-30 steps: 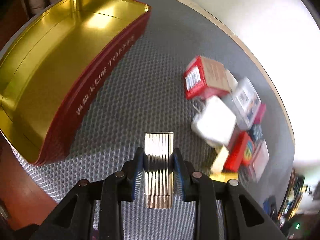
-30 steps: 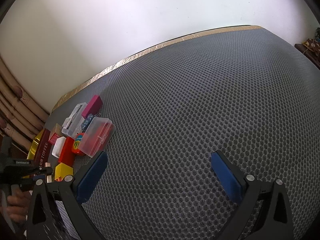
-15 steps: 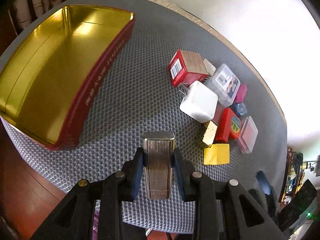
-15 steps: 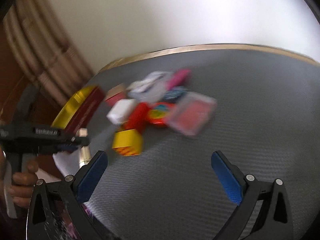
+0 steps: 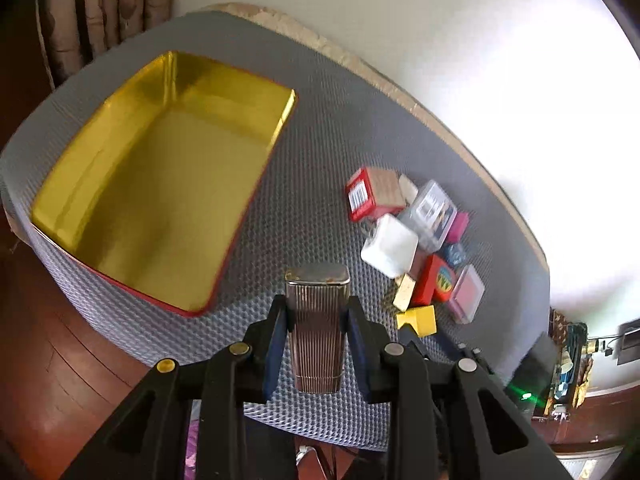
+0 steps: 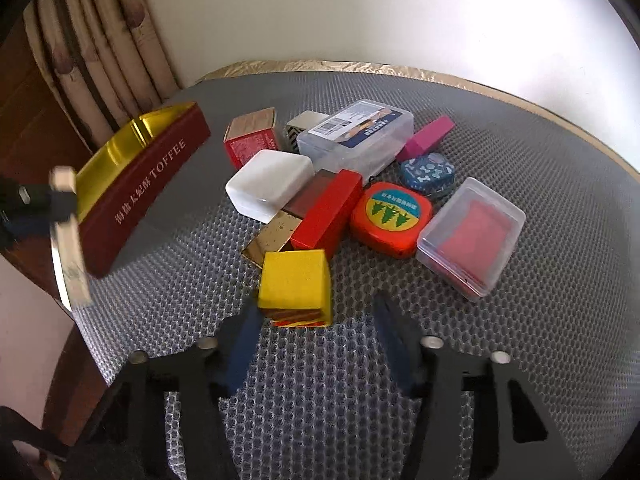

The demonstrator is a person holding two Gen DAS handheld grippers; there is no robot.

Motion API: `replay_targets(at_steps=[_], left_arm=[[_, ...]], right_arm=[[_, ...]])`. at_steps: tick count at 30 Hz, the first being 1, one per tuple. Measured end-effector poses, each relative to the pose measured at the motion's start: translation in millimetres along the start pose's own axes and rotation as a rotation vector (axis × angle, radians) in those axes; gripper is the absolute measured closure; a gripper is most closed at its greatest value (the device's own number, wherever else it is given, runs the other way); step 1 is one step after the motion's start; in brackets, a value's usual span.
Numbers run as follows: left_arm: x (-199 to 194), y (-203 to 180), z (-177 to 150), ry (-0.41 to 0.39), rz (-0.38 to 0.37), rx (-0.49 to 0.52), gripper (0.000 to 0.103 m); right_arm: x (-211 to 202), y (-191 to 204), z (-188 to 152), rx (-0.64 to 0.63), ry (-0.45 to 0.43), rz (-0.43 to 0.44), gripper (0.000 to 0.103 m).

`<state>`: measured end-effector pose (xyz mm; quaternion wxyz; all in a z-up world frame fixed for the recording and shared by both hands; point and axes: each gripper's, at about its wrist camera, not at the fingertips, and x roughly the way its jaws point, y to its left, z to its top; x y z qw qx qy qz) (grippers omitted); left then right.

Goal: Organize rigid objects
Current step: 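Carry the lighter into the tin with the left tool while the right tool grasps the striped cube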

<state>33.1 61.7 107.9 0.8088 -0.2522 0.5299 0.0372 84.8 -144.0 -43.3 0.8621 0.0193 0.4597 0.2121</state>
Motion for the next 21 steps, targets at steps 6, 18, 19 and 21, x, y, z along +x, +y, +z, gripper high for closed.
replay_targets(at_steps=[6, 18, 19, 21], left_arm=[[-26.9, 16.8, 24.6, -0.081, 0.065, -0.012, 0.074], [-10.6, 77.8, 99.5, -0.117, 0.229, -0.07, 0.074], [-5.4, 81.8, 106.7, -0.117, 0.244, -0.07, 0.074], [7.8, 93.6, 121.4, -0.115, 0.269, -0.08, 0.074]], right_arm=[[2.0, 1.5, -2.6, -0.027, -0.005, -0.006, 0.075], [-21.5, -6.2, -5.6, 0.008, -0.018, 0.027, 0.075], [-22.8, -7.0, -5.4, 0.016, -0.016, 0.029, 0.075], [-24.4, -8.2, -4.9, 0.035, -0.013, 0.041, 0.075]])
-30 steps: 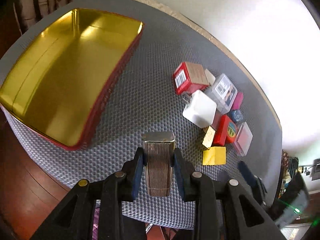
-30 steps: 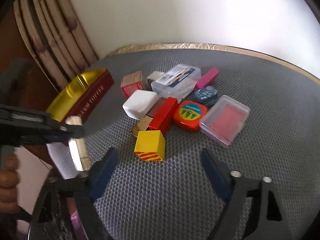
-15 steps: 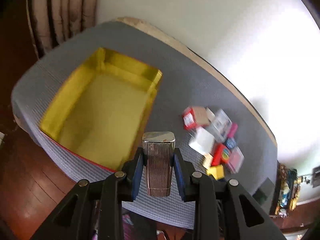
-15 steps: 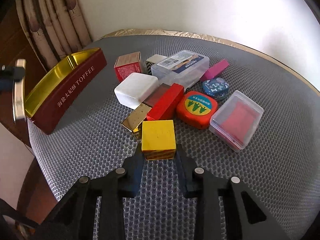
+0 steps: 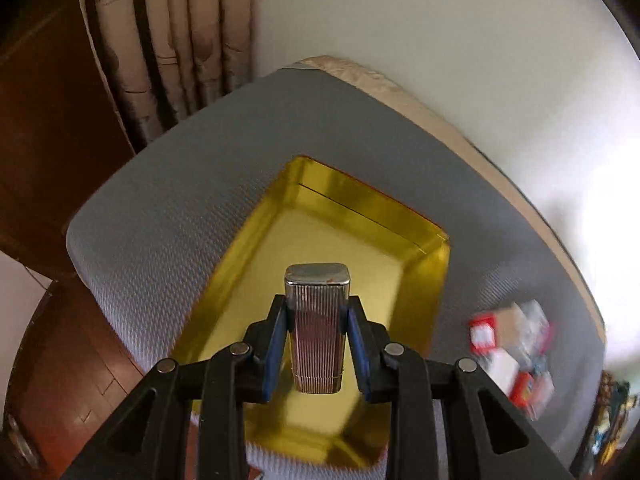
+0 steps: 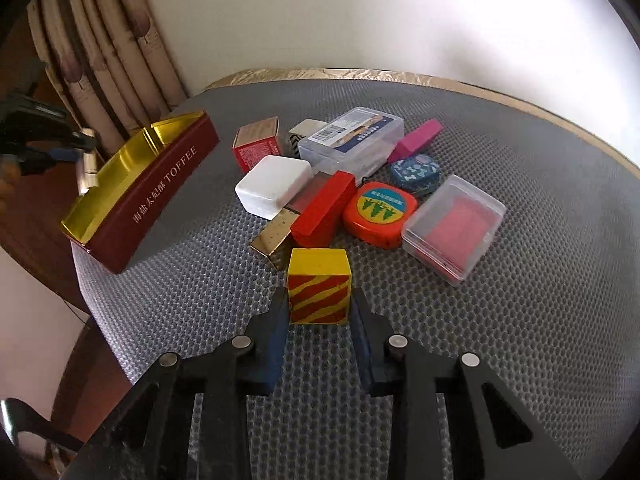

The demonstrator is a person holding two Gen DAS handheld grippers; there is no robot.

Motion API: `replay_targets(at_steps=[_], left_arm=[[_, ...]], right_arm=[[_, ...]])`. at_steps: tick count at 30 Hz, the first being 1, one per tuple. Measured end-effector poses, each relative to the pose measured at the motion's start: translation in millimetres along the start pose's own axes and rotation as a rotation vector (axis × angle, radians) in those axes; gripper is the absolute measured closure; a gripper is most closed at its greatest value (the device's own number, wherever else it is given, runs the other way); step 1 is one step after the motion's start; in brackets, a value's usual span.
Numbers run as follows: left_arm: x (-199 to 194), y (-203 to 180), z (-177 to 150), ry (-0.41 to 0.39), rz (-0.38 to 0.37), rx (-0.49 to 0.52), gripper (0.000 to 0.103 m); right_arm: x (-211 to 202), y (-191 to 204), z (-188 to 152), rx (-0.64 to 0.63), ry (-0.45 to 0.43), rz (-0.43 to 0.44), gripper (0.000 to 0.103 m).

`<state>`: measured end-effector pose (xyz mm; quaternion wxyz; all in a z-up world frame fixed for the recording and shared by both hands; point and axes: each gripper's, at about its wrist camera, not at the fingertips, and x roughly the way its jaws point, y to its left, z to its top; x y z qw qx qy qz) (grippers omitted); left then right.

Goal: Organize rigid objects
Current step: 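Carry the lighter into the tin with the left tool while the right tool grasps the striped cube, then release the lighter in the tin while the right tool drops the striped cube beside it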

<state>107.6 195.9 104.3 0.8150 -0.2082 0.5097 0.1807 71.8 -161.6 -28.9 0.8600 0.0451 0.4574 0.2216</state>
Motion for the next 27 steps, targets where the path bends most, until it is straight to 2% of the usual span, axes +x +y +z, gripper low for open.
replay_targets(at_steps=[10, 16, 20, 21, 25, 27], left_arm=[[62.1, 2.1, 48.0, -0.012, 0.088, 0.099, 0.073], [73.3, -4.2, 58.2, -0.067, 0.126, 0.166, 0.073], [71.5, -6.4, 59.5, -0.104, 0.131, 0.21, 0.067], [68.6, -4.7, 59.7, -0.113, 0.12, 0.203, 0.067], [34.2, 10.8, 47.3, -0.176, -0.004, 0.125, 0.067], [9.6, 15.7, 30.4, -0.217, -0.001, 0.102, 0.067]], right_arm=[[-17.9, -2.2, 7.7, 0.021, -0.014, 0.024, 0.075], [-20.6, 6.5, 14.5, 0.012, -0.018, 0.04, 0.075], [-19.5, 12.8, 17.6, 0.004, -0.014, 0.053, 0.075], [-20.3, 15.0, 18.8, 0.002, -0.016, 0.058, 0.075], [-24.5, 25.8, 29.6, -0.013, -0.03, 0.083, 0.075], [-28.7, 36.6, 40.7, -0.03, -0.049, 0.104, 0.075]])
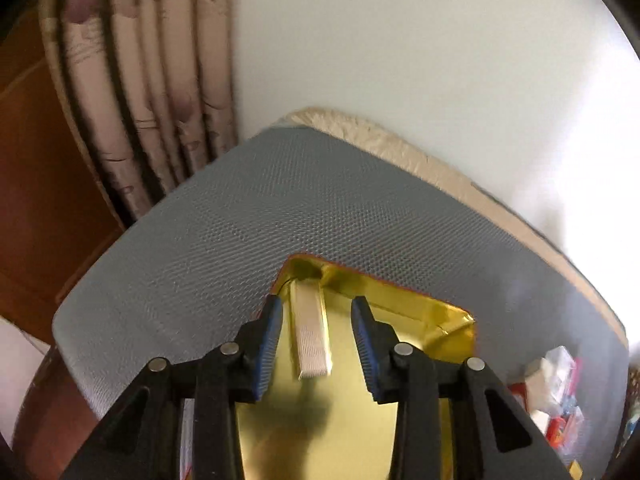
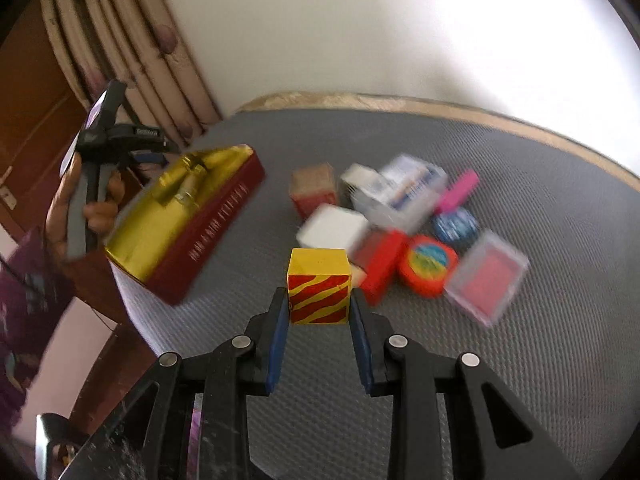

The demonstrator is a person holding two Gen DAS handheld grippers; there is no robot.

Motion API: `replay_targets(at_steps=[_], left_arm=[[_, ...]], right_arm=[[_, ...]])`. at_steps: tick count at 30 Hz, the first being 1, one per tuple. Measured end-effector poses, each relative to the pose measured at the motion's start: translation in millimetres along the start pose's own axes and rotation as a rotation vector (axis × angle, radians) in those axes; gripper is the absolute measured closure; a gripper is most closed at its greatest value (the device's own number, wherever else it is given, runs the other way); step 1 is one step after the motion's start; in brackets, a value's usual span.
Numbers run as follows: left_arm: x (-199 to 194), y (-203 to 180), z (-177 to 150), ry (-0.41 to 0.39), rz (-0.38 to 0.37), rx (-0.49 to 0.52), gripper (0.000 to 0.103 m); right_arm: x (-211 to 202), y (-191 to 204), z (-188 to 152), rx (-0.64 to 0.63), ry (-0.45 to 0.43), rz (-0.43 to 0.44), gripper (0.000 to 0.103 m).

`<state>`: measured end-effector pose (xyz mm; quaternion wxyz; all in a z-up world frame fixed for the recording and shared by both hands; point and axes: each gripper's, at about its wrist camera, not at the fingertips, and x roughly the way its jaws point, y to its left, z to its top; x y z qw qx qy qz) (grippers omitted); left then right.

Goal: Organize rigid objects
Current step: 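Release the lighter in the tin while the right tool drops the striped cube beside it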

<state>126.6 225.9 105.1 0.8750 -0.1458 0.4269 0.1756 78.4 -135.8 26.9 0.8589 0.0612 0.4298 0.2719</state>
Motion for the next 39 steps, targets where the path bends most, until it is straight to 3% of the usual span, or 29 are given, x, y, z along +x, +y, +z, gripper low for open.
replay_targets(at_steps=[3, 9, 14, 20, 28, 33, 35, 39], left_arm=[[-36.2, 3.0, -25.9, -0.004, 0.048, -0.007, 0.057], [-78.7, 36.2, -86.8, 0.033, 0.039, -0.119, 0.051], [-80.4, 55.5, -117.1, 0.062, 0.041, -0.176, 0.051], [-74.7, 53.3, -125.5, 0.011, 0.122, -0.123, 0.051], [-54.7, 53.7, -126.2, 0.067, 0.097, -0.098, 0.051], [-53.2, 48.0, -126.5, 0.058, 0.117, -0.069, 0.051], [-52.5, 47.0, -127.7, 0.061, 0.118, -0.064, 0.051], [-52.0, 41.6, -127.6, 0.057, 0.13, -0.035, 0.051]], right_arm=[[0.4, 23.5, 25.8, -0.041, -0.029, 0.051, 0.075], [33.3, 85.0, 83.5, -0.122, -0.034, 0.193, 0.075], [100.0, 128.8, 117.7, -0.147, 0.064, 0.237, 0.075], [169.9, 152.9, 134.2, -0.147, 0.159, 0.177, 0.075], [210.0, 165.4, 138.5, -0.146, 0.207, 0.126, 0.075], [216.7, 167.9, 142.7, -0.142, 0.179, 0.129, 0.073], [215.2, 165.9, 148.3, -0.121, 0.157, 0.144, 0.065], [185.1, 157.1, 154.2, -0.077, 0.064, 0.202, 0.062]])
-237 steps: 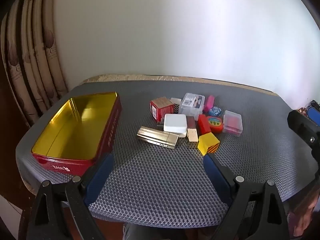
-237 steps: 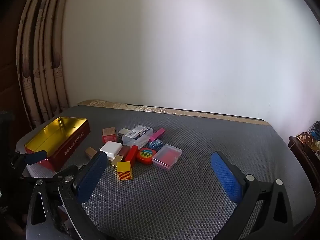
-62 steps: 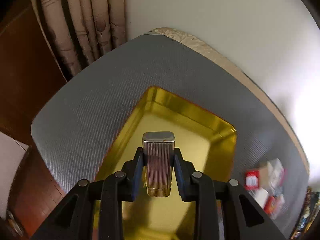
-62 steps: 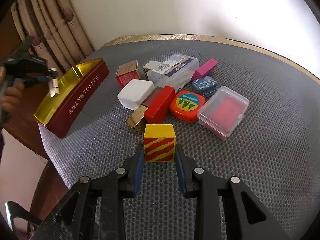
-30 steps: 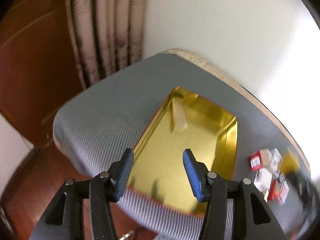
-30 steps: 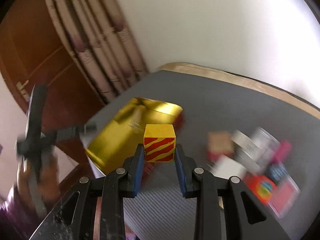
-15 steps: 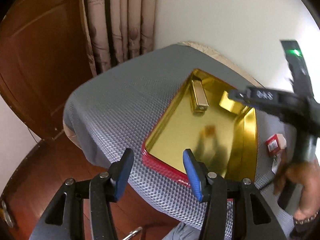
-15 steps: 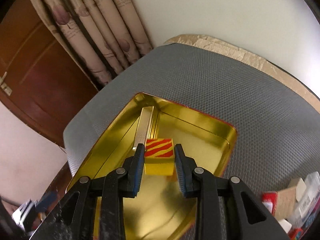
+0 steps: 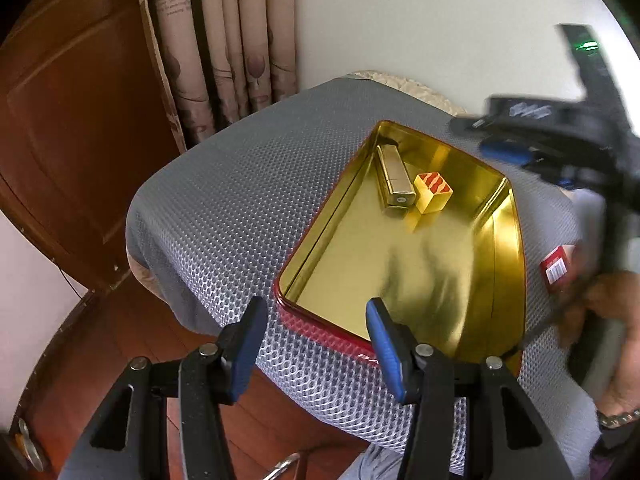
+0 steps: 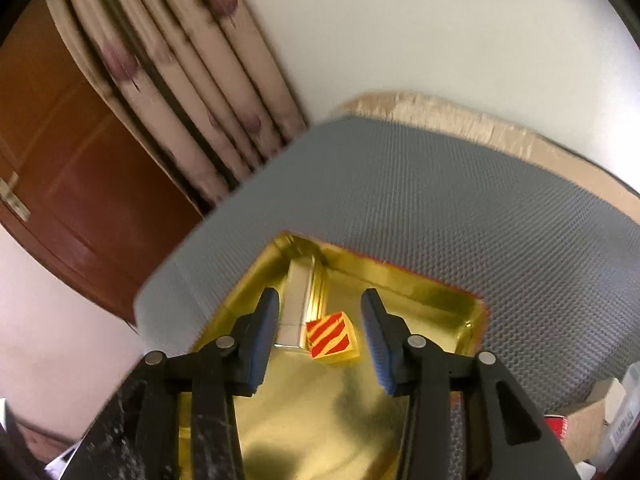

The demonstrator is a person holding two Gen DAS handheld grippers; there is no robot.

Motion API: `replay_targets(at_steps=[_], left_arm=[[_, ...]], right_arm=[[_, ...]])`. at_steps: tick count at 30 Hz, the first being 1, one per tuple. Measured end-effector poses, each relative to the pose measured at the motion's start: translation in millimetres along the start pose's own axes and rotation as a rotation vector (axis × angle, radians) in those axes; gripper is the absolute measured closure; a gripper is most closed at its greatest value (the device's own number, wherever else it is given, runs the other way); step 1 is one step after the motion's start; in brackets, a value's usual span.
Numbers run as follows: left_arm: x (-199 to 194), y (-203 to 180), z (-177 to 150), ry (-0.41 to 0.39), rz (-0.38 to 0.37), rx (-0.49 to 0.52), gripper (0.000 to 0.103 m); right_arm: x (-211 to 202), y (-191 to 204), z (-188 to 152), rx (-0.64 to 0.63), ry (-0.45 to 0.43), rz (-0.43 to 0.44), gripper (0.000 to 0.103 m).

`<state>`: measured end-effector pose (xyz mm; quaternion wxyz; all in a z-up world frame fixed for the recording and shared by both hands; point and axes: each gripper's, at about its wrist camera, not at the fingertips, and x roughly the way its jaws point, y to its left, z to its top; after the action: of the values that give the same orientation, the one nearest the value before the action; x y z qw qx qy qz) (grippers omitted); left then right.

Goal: Organize rigid objects
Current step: 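Release the lighter in the tin while the right tool drops the striped cube beside it, then grasp the small gold-capped lipstick tube with the left tool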

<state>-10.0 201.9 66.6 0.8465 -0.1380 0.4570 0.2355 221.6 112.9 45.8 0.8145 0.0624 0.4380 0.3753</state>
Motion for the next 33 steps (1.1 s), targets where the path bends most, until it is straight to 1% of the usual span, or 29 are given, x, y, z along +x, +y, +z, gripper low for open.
replay_targets(at_steps=[1, 2, 3, 5, 7, 9, 11, 12, 13, 14, 16, 19, 20, 21, 23, 24, 25, 26, 27, 28, 30, 33], left_arm=[[-0.2, -1.5, -0.1, -0.003, 0.002, 0.005, 0.051], [-1.6, -2.9, -0.5, -0.009, 0.005, 0.014, 0.051], [-3.3, -4.2, -1.1, -0.016, 0.008, 0.02, 0.051], [-6.7, -7.5, -2.5, -0.029, 0.011, 0.032, 0.051], [-9.9, -11.2, -3.9, -0.04, 0.012, 0.044, 0.051], [-14.2, -17.7, -7.0, -0.048, 0.008, 0.061, 0.051], [-18.1, -26.5, -10.9, -0.051, 0.003, 0.087, 0.051], [-21.6, -32.6, -13.7, -0.056, -0.002, 0.106, 0.051], [-25.1, -38.7, -16.9, -0.064, -0.005, 0.125, 0.051], [-29.6, -49.1, -21.7, -0.076, -0.009, 0.163, 0.051], [-34.3, -68.9, -29.3, -0.079, -0.018, 0.234, 0.05], [-41.4, -102.6, -46.4, -0.056, -0.09, 0.34, 0.05], [-42.2, -117.2, -53.5, -0.038, -0.127, 0.378, 0.05], [-41.7, -126.8, -57.9, -0.015, -0.159, 0.394, 0.05], [-36.3, -146.9, -66.3, 0.055, -0.252, 0.404, 0.05], [-32.5, -157.5, -71.9, 0.098, -0.292, 0.404, 0.05], [-28.2, -166.1, -75.6, 0.138, -0.32, 0.403, 0.05], [-21.5, -178.1, -79.9, 0.193, -0.348, 0.405, 0.05], [-17.2, -186.7, -81.7, 0.221, -0.36, 0.408, 0.05], [-13.5, -195.1, -82.5, 0.234, -0.367, 0.414, 0.05], [-8.5, -213.4, -81.4, 0.22, -0.357, 0.434, 0.05], [1.4, -236.1, -74.0, 0.226, -0.386, 0.463, 0.05]], right_arm=[[-15.7, -2.0, -2.8, 0.01, -0.034, 0.017, 0.061], [-28.8, -3.4, -6.5, 0.011, -0.064, 0.021, 0.056], [-43.1, -5.1, -12.3, 0.004, -0.097, 0.01, 0.053], [-76.9, -11.2, -32.7, -0.026, -0.167, -0.049, 0.046], [-111.9, -24.0, -60.9, -0.041, -0.231, -0.112, 0.036], [-143.8, -40.9, -92.0, -0.051, -0.268, -0.203, 0.033], [-175.4, -66.4, -122.8, -0.054, -0.289, -0.309, 0.02], [-194.5, -81.7, -143.7, -0.049, -0.302, -0.384, 0.017], [-208.1, -95.8, -157.9, -0.045, -0.31, -0.432, 0.013], [-221.2, -108.0, -172.3, -0.043, -0.316, -0.485, 0.011], [-246.4, -138.7, -202.4, -0.029, -0.309, -0.639, 0.01], [-273.1, -183.6, -235.0, 0.041, -0.287, -0.737, 0.009], [-278.1, -198.4, -244.6, 0.061, -0.275, -0.77, 0.008], [-280.3, -210.9, -252.0, 0.078, -0.258, -0.79, 0.008], [-282.5, -231.7, -268.1, 0.109, -0.227, -0.812, 0.008], [-283.3, -239.3, -273.7, 0.123, -0.222, -0.809, 0.008], [-285.6, -246.3, -276.0, 0.15, -0.221, -0.787, 0.008], [-289.1, -249.2, -275.4, 0.165, -0.236, -0.765, 0.004], [-292.0, -251.6, -275.1, 0.176, -0.254, -0.744, 0.002], [-292.7, -254.2, -274.8, 0.185, -0.264, -0.721, 0.001], [-294.4, -260.5, -274.4, 0.205, -0.273, -0.687, 0.001], [-302.8, -263.7, -278.2, 0.228, -0.306, -0.646, 0.001]])
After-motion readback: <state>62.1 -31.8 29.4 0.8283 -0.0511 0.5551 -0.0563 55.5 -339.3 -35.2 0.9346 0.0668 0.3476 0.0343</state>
